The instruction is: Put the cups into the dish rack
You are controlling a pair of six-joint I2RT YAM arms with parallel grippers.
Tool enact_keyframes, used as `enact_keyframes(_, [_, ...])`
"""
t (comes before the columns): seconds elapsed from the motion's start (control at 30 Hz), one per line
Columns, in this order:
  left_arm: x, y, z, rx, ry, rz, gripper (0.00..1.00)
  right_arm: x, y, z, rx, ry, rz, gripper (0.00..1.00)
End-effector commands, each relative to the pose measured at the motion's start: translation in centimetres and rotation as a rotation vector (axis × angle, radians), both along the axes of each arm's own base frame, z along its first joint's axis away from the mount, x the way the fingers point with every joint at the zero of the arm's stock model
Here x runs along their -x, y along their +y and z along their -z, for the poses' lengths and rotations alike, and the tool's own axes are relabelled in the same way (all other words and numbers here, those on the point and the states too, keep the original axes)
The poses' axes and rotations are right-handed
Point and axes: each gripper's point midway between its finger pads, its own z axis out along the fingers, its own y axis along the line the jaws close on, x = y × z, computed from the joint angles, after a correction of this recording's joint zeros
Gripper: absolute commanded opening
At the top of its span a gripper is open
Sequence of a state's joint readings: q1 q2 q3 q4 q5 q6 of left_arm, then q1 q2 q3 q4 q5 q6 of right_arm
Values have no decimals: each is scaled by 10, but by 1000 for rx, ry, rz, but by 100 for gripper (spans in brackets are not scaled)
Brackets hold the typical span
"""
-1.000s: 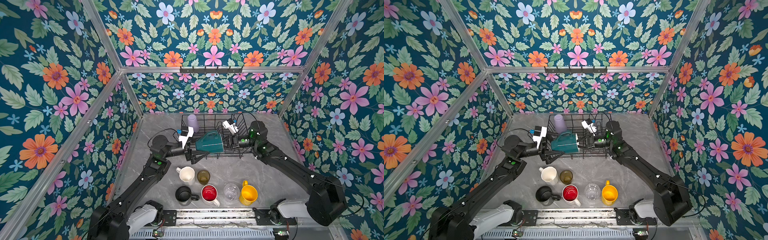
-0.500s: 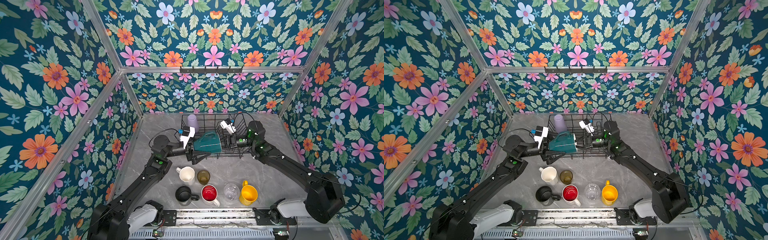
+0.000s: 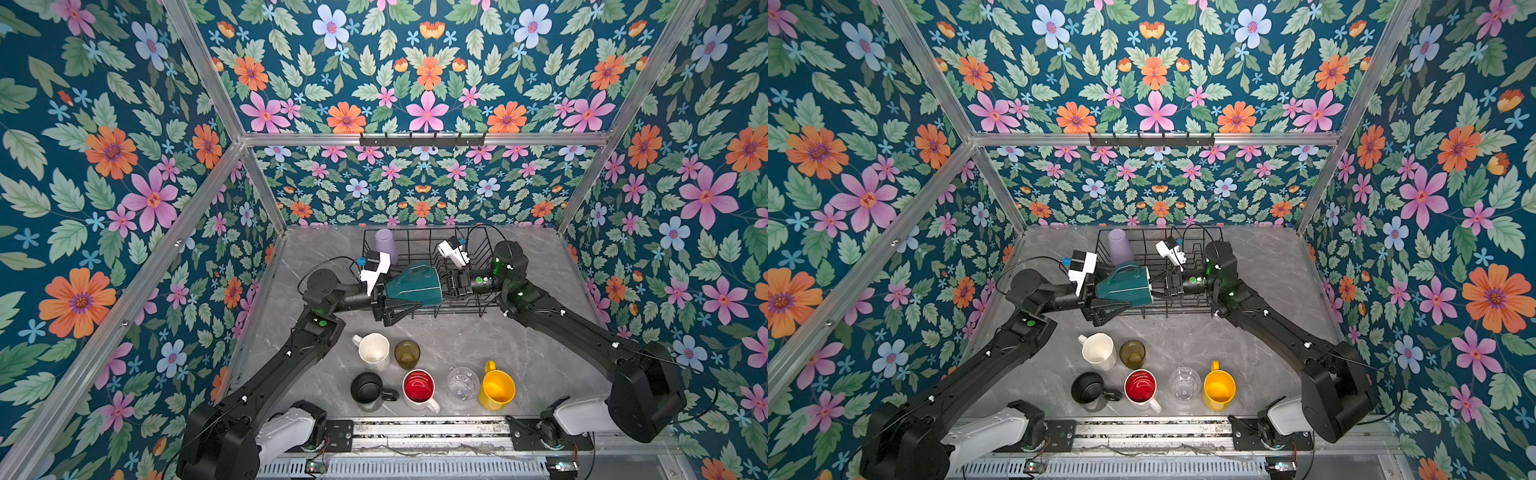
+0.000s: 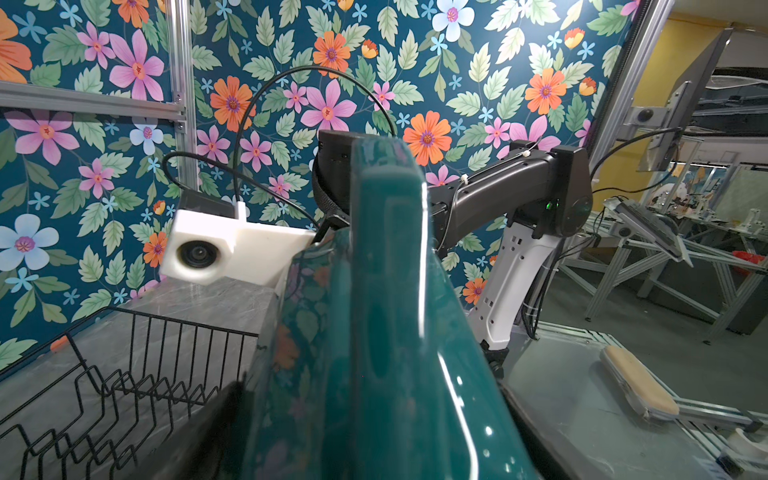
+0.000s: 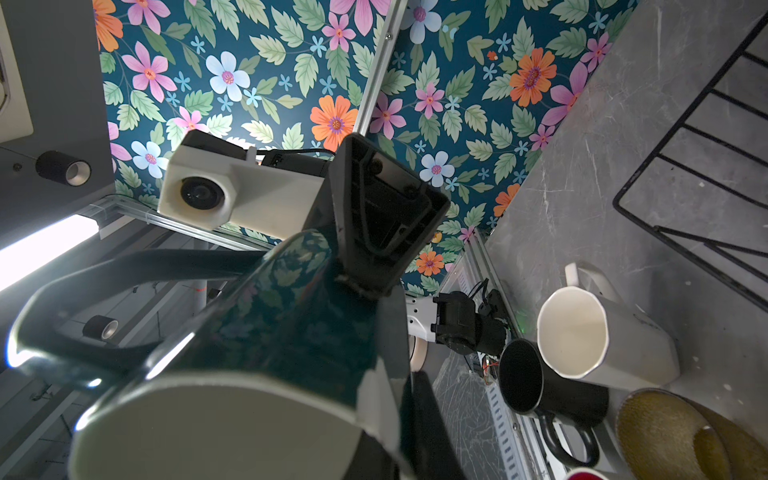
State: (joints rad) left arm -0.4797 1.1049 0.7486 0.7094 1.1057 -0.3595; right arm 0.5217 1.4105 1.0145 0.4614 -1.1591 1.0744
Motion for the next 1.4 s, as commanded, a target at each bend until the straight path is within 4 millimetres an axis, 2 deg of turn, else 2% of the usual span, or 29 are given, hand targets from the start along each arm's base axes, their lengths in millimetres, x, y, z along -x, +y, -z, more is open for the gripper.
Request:
enact_keyframes(0.0, [6,-1,-6,11,-30,27,83,3,2,-14,-37,-50,-17,0])
enact_keyframes(0.17, [7,0,-7,10,-39,19,67,2,2,-12,-32,-39,-13,0])
enact_keyframes(0.33, [6,1,-8,6,-51,3,43,1,3,-13,-29,-38,-11,2])
enact_keyframes(0.53, [7,2,-13,8,-63,-9,10,-1,3,-11,-20,-23,-2,16])
enact_keyframes(0.63, [6,4,-14,6,-74,-28,0,-3,4,-10,-16,-15,1,21])
enact_keyframes(0.9, [3,7,-20,0,-106,-82,0,-10,2,-7,-7,6,29,36])
enact_keyframes(1.0, [-3,8,-20,-16,-103,-116,0,-14,-6,-7,-4,12,54,39])
enact_keyframes(1.17, [-29,8,-16,-80,-59,-232,0,-37,-42,5,44,46,228,45])
enact_keyframes(1.37, [-71,11,-2,-204,42,-398,0,-60,-101,33,165,64,518,54])
